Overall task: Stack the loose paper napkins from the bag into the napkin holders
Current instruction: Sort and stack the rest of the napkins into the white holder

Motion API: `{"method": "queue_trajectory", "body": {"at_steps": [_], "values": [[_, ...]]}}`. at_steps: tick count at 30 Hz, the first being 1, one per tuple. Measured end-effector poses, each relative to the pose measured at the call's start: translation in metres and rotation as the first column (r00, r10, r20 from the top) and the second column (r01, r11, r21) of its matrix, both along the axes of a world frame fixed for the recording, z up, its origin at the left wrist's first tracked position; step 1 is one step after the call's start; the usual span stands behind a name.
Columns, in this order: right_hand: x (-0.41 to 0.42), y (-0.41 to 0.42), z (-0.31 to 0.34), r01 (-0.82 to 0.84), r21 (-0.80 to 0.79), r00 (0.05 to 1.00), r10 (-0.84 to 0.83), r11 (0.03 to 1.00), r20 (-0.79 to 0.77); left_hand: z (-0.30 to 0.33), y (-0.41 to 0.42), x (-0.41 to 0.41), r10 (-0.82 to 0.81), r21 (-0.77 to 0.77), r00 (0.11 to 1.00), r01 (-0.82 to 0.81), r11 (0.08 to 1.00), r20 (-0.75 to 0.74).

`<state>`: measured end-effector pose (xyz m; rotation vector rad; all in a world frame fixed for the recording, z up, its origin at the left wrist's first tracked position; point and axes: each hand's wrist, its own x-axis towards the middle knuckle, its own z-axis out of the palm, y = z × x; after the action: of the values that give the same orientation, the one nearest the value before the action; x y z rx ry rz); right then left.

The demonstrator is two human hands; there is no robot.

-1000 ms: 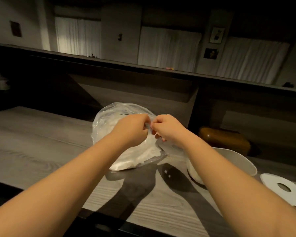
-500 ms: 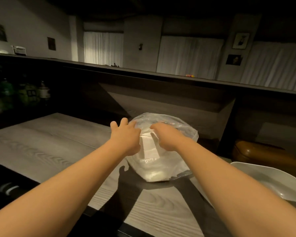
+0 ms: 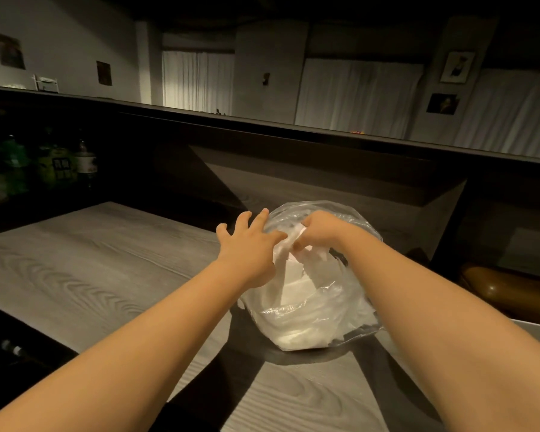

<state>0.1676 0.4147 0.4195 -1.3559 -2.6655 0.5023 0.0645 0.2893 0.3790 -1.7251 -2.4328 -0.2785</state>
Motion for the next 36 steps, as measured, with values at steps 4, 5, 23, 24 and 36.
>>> {"method": "queue_trajectory", "body": {"at_steps": [4, 5, 23, 24, 36], "values": [[0.008, 0.002, 0.004, -0.106, 0.063, 0.994, 0.107, 0.992, -0.012, -0.001, 0.001, 0.000, 0.007, 0.041, 0.997, -0.010, 0.999, 0.074], [0.010, 0.003, 0.005, -0.117, 0.058, 0.993, 0.118, 0.991, -0.019, -0.001, 0.002, 0.000, 0.014, 0.047, 0.996, -0.018, 0.999, 0.083], [0.038, 0.001, 0.013, -0.119, 0.300, 0.956, 0.191, 0.946, -0.222, 0.007, 0.008, 0.009, 0.068, 0.141, 0.928, -0.127, 0.982, 0.366], [0.042, 0.002, 0.014, -0.107, 0.278, 0.949, 0.182, 0.954, -0.257, 0.007, 0.007, 0.009, 0.062, 0.161, 0.919, -0.134, 0.978, 0.390], [0.050, -0.034, 0.014, -0.271, -0.303, 0.693, -0.034, 0.914, -0.720, 0.010, 0.001, 0.039, -0.536, 0.505, -0.018, -0.310, 0.805, 0.844]]}}
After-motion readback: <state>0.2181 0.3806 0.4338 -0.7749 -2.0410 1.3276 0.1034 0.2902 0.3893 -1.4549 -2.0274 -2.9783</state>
